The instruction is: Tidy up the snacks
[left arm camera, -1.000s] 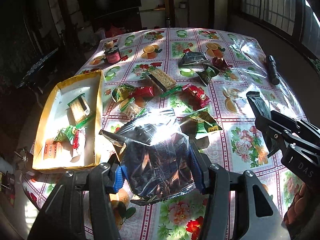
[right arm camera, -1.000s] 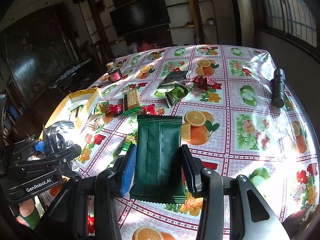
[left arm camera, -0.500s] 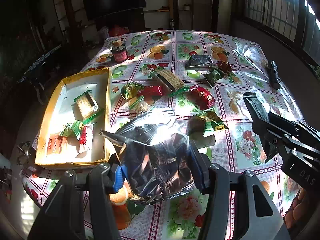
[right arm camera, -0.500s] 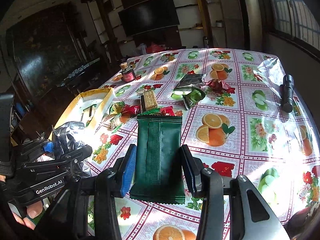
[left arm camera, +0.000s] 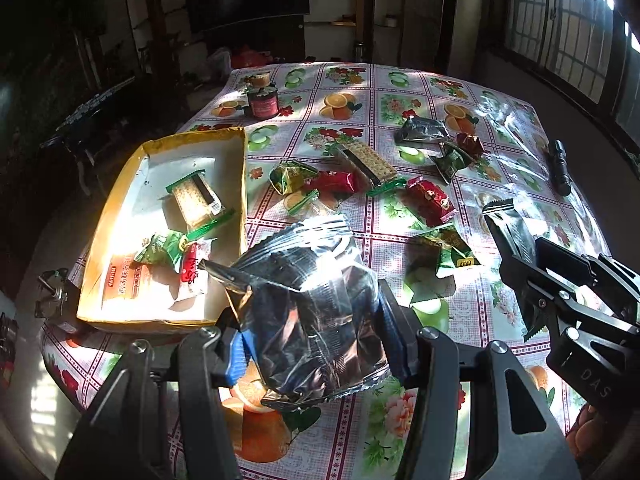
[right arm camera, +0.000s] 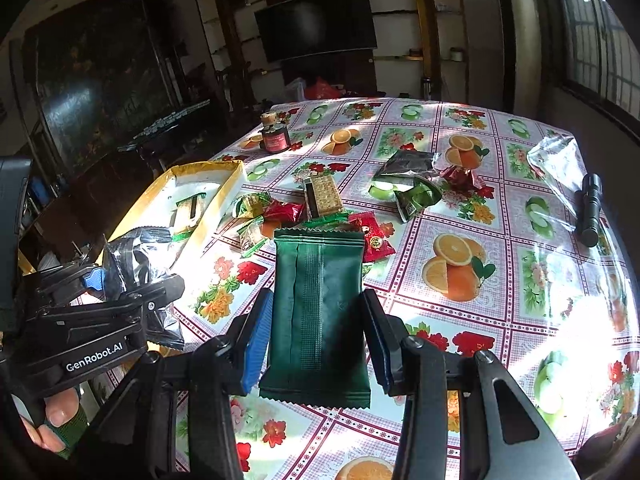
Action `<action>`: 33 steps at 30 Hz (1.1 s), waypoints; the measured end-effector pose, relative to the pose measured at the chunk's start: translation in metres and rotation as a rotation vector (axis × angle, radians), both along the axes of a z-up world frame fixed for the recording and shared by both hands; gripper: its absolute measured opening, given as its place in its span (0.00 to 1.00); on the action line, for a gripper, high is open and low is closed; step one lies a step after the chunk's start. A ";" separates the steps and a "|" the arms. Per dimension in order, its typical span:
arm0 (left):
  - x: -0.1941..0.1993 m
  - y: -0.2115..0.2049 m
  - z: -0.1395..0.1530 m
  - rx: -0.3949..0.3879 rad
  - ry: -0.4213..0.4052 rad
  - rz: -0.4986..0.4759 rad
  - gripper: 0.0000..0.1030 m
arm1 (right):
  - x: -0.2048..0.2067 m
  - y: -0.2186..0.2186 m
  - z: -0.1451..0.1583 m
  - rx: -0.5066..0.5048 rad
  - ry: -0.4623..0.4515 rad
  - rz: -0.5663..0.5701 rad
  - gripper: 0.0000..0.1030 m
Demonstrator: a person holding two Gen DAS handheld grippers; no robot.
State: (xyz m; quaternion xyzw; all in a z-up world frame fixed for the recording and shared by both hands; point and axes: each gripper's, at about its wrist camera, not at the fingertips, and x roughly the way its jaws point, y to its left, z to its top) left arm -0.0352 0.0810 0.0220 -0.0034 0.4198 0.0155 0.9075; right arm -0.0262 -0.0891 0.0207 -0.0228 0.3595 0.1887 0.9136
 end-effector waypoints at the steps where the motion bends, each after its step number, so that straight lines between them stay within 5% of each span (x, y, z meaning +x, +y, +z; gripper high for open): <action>1: 0.000 0.003 0.000 -0.004 -0.001 0.001 0.54 | 0.000 0.003 0.000 -0.016 -0.005 0.000 0.43; 11: 0.002 0.037 0.001 -0.042 -0.006 0.049 0.54 | 0.013 0.041 0.005 -0.298 -0.107 -0.060 0.43; 21: 0.012 0.093 0.007 -0.058 -0.018 0.172 0.54 | 0.027 0.081 0.010 -0.330 -0.138 0.025 0.43; 23: 0.014 0.108 0.006 -0.072 -0.016 0.200 0.54 | 0.033 0.086 0.010 -0.256 -0.100 0.075 0.42; 28: 0.023 0.153 -0.001 -0.144 0.017 0.271 0.54 | 0.066 0.106 0.017 0.120 0.065 0.275 0.42; 33: 0.047 0.182 -0.010 -0.176 0.059 0.308 0.54 | 0.104 0.176 0.015 0.178 0.120 0.388 0.42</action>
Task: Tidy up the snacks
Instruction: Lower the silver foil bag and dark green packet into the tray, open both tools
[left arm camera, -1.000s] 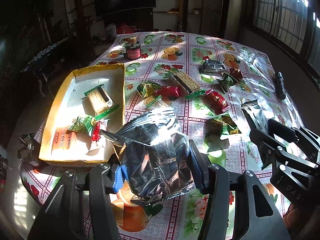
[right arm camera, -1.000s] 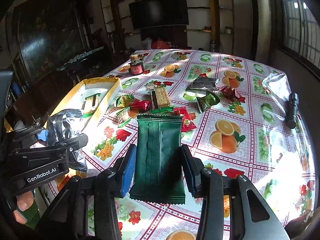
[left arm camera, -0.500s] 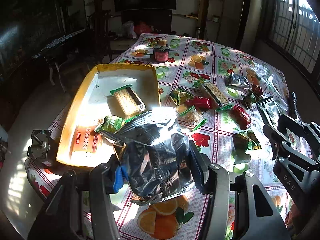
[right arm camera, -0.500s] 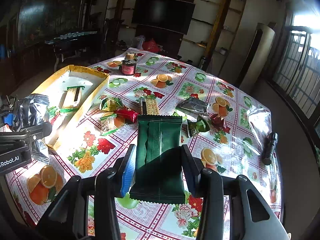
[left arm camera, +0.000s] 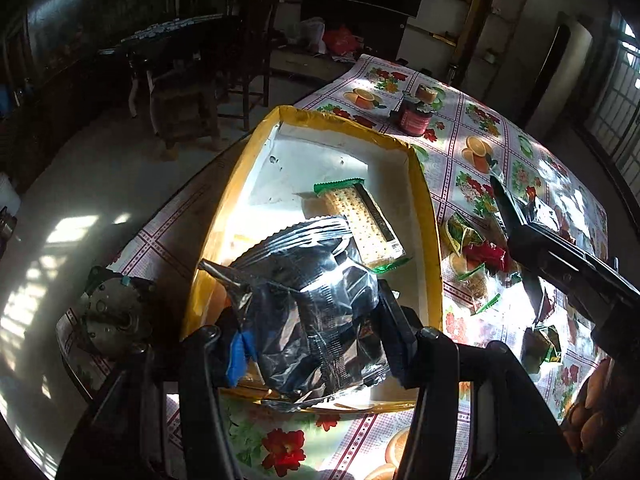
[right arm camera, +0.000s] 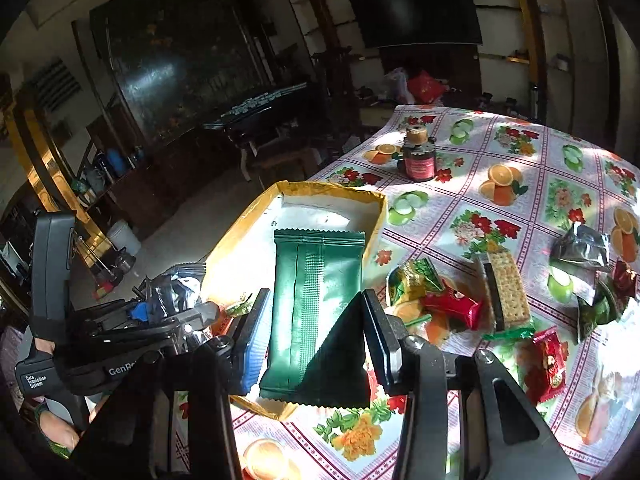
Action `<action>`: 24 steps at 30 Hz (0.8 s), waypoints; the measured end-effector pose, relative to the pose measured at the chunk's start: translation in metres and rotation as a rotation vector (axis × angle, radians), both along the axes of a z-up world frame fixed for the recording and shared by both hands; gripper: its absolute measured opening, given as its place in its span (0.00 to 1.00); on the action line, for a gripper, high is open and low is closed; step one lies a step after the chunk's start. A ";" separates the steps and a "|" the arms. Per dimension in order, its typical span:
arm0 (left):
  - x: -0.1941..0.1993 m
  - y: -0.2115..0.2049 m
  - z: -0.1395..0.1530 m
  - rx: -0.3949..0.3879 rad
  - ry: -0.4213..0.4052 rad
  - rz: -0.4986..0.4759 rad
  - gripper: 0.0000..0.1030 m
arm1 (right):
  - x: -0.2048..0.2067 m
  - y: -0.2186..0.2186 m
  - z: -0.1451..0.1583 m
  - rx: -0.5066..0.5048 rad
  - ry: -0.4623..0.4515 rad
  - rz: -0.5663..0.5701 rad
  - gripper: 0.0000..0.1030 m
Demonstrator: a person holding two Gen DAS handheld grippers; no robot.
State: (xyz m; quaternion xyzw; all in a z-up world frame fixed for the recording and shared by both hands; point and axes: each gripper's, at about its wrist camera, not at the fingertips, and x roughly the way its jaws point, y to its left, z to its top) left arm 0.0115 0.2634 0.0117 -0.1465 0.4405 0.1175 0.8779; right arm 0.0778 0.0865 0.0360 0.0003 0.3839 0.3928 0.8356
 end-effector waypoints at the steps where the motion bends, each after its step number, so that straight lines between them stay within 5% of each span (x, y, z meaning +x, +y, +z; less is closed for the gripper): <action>1: 0.006 0.003 -0.002 -0.004 0.007 0.001 0.54 | 0.010 0.012 -0.003 0.010 0.023 0.009 0.42; 10: 0.051 0.013 -0.027 -0.023 0.080 -0.021 0.54 | 0.076 0.082 -0.047 -0.102 0.094 -0.009 0.42; 24: 0.067 0.019 -0.040 -0.053 0.115 -0.045 0.55 | 0.095 0.094 -0.077 -0.204 0.126 0.006 0.43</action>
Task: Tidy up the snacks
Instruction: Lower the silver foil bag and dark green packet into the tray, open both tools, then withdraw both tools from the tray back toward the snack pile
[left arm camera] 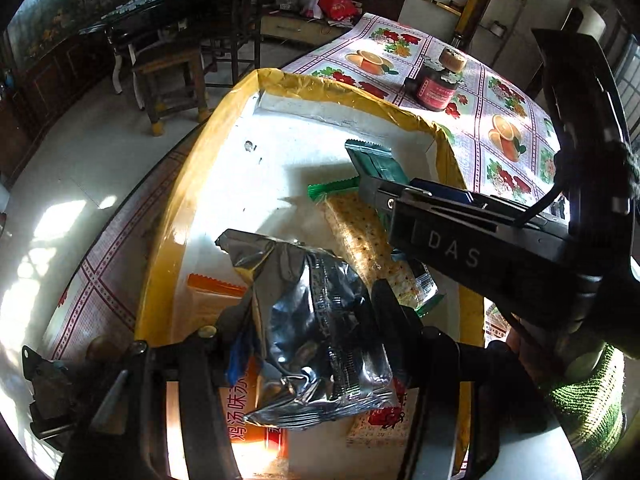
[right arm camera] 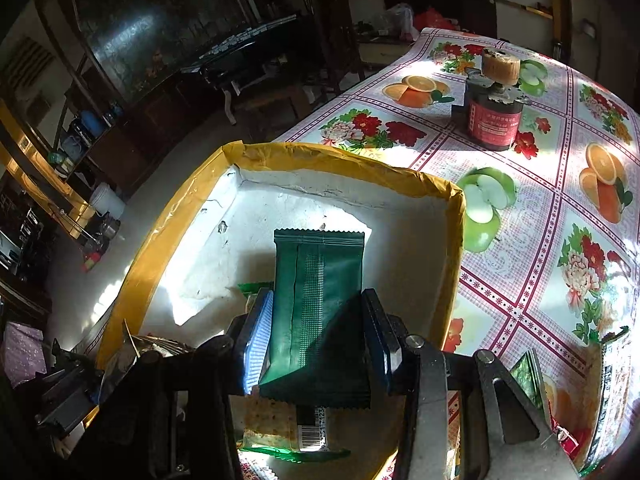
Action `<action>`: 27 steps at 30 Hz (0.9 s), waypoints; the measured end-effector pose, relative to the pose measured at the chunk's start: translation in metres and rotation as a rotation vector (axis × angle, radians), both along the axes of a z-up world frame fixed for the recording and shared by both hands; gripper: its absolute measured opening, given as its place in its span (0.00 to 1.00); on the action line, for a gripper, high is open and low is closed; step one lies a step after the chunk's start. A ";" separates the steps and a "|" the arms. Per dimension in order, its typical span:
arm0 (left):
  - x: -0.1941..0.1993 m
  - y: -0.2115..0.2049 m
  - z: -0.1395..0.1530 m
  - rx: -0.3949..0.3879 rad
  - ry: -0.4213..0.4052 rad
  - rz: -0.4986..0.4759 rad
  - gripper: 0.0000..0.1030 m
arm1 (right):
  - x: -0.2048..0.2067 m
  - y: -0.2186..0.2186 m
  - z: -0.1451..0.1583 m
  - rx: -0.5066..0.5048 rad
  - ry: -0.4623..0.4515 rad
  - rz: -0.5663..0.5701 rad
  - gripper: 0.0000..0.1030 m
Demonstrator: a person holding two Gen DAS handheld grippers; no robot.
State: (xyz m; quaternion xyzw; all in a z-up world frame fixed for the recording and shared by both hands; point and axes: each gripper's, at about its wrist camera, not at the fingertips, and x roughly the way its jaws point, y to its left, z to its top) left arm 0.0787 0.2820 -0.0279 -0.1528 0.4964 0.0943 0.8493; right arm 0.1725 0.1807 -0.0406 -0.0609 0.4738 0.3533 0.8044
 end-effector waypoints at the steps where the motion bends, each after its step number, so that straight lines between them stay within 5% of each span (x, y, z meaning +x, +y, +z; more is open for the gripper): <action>1: 0.000 0.000 0.001 0.000 0.001 -0.001 0.55 | -0.001 0.000 0.001 -0.002 -0.001 0.002 0.44; 7: -0.009 0.001 0.012 -0.007 -0.020 0.012 0.64 | -0.010 -0.018 0.023 0.058 -0.014 -0.032 0.54; 13: -0.034 -0.014 0.037 -0.022 -0.095 0.010 0.74 | -0.041 -0.102 0.050 0.188 -0.052 -0.166 0.64; 27: -0.058 -0.133 0.039 -0.019 -0.075 -0.213 0.77 | -0.126 -0.274 0.031 0.195 -0.064 -0.454 0.64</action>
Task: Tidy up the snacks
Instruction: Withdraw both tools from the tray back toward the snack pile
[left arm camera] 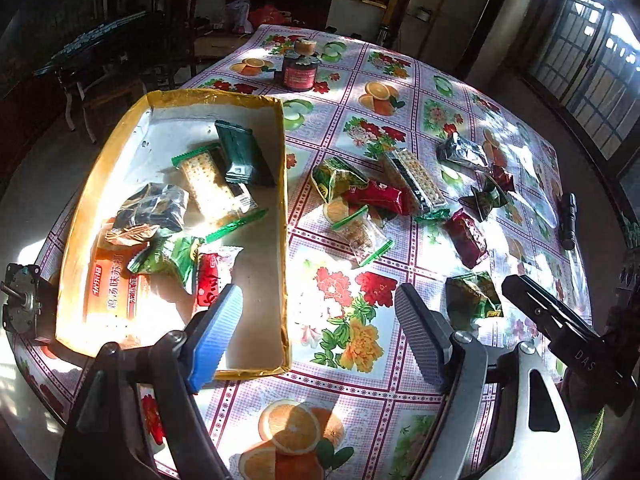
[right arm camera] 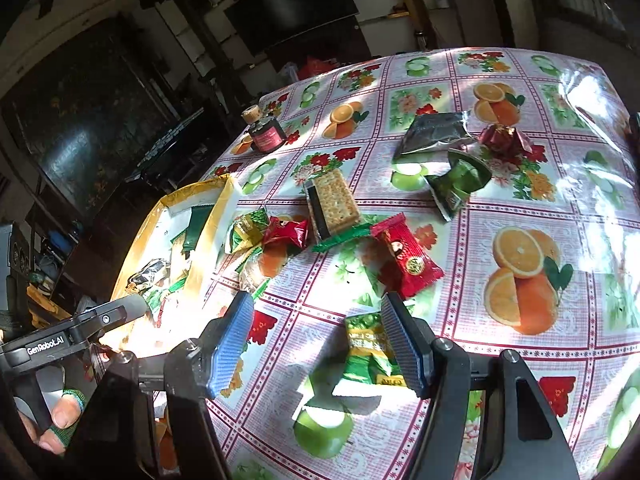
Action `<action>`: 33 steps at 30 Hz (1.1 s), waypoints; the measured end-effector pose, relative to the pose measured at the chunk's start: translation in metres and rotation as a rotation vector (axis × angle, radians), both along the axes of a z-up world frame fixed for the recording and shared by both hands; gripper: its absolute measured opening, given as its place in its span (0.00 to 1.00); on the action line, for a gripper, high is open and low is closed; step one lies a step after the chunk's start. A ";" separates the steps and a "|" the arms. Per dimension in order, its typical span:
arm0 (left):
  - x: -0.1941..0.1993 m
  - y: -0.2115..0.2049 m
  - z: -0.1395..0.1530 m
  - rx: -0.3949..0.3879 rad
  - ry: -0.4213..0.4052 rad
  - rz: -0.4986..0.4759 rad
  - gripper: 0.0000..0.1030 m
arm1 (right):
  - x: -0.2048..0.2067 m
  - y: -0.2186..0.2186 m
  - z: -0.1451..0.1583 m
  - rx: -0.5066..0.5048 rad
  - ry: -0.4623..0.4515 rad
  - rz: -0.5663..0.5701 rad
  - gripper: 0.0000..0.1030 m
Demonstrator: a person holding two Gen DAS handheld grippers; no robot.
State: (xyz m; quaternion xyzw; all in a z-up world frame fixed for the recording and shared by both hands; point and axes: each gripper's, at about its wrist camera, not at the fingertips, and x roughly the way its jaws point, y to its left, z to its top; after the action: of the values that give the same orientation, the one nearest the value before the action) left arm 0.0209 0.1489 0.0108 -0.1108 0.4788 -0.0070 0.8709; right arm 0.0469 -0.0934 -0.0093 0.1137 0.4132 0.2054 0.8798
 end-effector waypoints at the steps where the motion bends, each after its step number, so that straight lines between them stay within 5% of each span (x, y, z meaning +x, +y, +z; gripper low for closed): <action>1: -0.001 -0.007 -0.002 0.000 0.008 -0.016 0.77 | -0.007 -0.008 -0.001 -0.011 -0.002 -0.008 0.64; 9: -0.007 -0.044 -0.007 0.038 0.031 -0.067 0.77 | -0.034 -0.045 -0.019 -0.044 0.024 -0.062 0.64; 33: 0.022 -0.068 -0.012 0.123 0.037 -0.057 0.77 | -0.034 -0.040 -0.026 -0.064 0.030 -0.030 0.65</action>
State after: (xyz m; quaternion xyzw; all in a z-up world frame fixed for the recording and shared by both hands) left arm 0.0431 0.0812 -0.0016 -0.0436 0.4971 -0.0005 0.8666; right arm 0.0132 -0.1339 -0.0348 0.0946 0.4309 0.1774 0.8797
